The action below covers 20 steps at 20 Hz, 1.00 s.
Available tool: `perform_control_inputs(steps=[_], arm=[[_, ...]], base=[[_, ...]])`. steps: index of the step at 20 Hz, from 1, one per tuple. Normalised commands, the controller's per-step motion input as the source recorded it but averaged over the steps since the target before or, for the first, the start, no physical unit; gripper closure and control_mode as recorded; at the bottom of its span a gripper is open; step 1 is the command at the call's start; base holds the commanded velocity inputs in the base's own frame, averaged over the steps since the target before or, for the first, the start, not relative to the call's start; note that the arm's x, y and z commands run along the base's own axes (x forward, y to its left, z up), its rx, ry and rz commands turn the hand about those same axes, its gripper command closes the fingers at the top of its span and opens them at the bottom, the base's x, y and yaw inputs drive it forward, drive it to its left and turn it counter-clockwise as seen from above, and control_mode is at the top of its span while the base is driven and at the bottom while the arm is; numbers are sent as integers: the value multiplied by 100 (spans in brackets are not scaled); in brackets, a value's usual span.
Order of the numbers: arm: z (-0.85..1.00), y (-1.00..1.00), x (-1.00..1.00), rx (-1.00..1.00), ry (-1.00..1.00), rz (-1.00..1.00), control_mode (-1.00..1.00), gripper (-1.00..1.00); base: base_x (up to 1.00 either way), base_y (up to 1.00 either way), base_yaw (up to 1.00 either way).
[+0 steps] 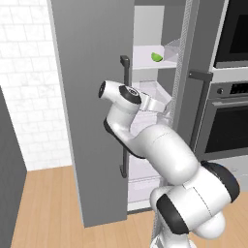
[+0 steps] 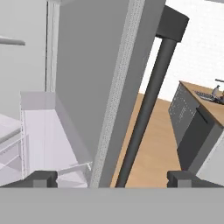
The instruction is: Grab a lemon wedge from the fridge and one ice cube from the ice bowl, and put them in the glass of lemonade.
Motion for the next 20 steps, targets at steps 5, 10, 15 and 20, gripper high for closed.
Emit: perform_control_inputs(steps=[5,10,15,20], arm=[[0,-11,28,-3,-5,-4,-100,-100],[-4,-7,10,-1,-7,-8,-100,-100],[-13,-2,3,0,-7,-20,-100,-100],[0,-26,0,0,-2,-20,-100,-100]], base=[[0,0,0],[0,0,0],[0,0,0],[0,0,0]])
